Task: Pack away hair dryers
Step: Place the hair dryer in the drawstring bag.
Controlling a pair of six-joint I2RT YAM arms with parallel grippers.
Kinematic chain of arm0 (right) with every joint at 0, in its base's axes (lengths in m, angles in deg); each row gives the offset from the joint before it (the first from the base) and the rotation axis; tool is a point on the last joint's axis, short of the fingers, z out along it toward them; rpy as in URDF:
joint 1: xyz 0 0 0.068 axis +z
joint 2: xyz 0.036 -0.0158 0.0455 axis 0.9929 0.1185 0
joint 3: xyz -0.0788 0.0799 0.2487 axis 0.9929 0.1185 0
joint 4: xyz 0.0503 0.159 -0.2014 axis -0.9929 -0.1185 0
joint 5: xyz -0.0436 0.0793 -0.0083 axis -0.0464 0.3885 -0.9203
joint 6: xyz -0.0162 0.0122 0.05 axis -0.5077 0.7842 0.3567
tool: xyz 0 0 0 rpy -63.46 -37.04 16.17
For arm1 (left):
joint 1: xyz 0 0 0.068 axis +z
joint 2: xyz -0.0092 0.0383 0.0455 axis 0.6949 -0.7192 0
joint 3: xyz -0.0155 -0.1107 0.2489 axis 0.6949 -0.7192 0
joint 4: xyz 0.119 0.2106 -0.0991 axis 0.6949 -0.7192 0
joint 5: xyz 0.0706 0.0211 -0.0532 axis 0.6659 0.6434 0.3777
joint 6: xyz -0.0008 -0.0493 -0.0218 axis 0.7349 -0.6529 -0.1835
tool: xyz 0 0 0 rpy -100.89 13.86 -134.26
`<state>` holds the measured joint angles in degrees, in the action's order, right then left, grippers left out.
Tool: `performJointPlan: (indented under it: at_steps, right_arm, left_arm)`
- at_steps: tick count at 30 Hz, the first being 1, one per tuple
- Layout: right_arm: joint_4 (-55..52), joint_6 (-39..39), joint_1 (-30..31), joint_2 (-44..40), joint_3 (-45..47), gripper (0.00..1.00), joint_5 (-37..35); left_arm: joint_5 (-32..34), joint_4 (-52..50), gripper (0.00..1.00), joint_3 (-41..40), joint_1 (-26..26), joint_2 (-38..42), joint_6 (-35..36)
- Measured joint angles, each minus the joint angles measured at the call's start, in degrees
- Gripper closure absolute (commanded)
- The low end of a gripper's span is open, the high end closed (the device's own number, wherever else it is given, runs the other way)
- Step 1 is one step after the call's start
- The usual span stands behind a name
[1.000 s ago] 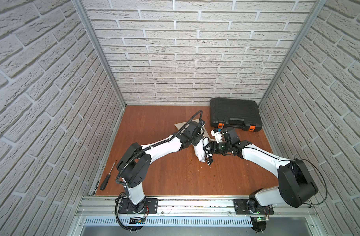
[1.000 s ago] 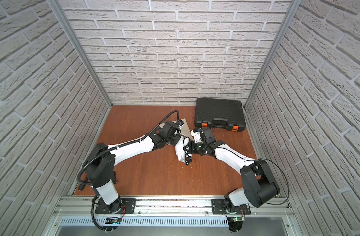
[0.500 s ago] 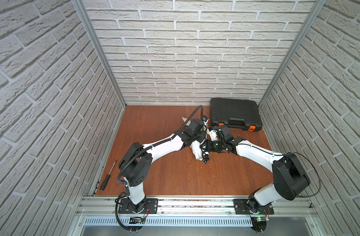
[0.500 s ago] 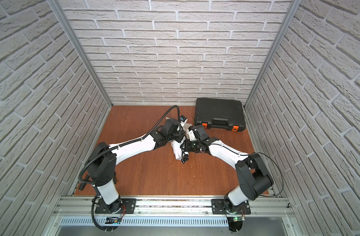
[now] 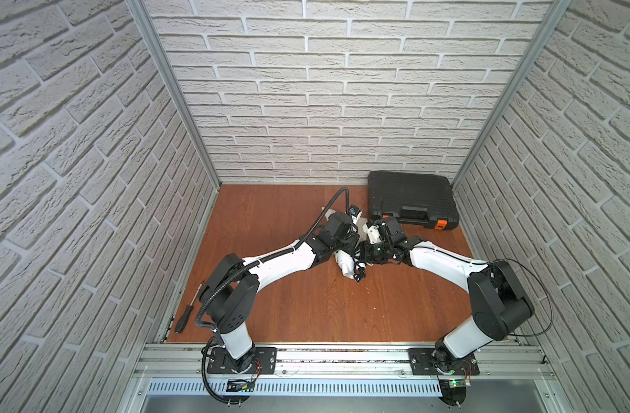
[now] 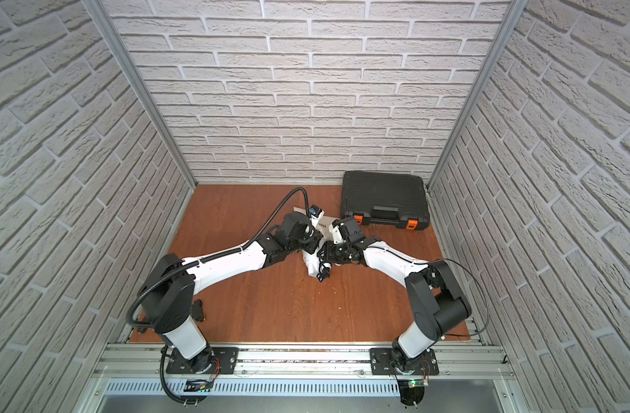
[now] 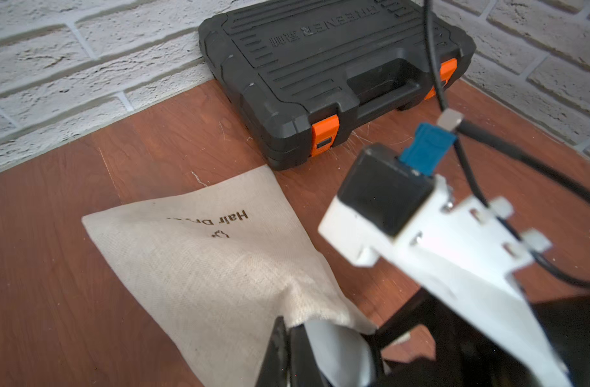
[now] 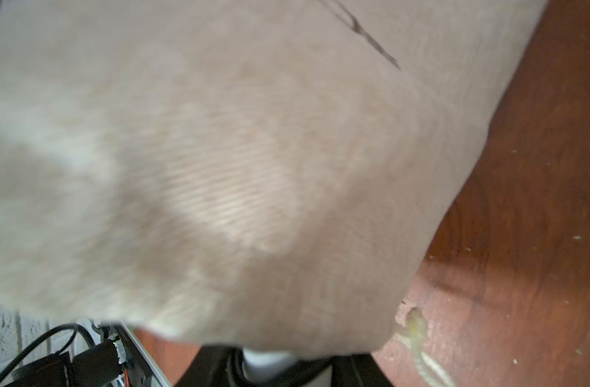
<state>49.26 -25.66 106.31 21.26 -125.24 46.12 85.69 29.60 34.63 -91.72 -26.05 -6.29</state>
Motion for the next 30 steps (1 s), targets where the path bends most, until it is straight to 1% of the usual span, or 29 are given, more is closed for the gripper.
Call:
performJointPlan:
  at_steps: [9,18,24,30]
  right_arm:
    - [7.8,6.8,-4.7,0.0,3.0,0.97,5.6]
    - [18.5,15.1,-7.3,1.1,5.3,0.97,12.3]
    - [22.1,18.6,-9.2,1.1,6.9,0.97,14.3]
    - [24.3,20.6,-10.0,1.8,7.3,0.97,14.7]
  left_arm:
    - [0.0,1.4,1.0,-3.4,0.0,3.4,-1.8]
    - [0.1,1.3,1.0,-6.3,-1.2,3.8,-2.8]
    - [0.2,0.7,1.0,-8.8,-1.6,4.9,-2.9]
    - [-0.2,0.5,1.0,-8.8,-2.3,5.0,-3.2]
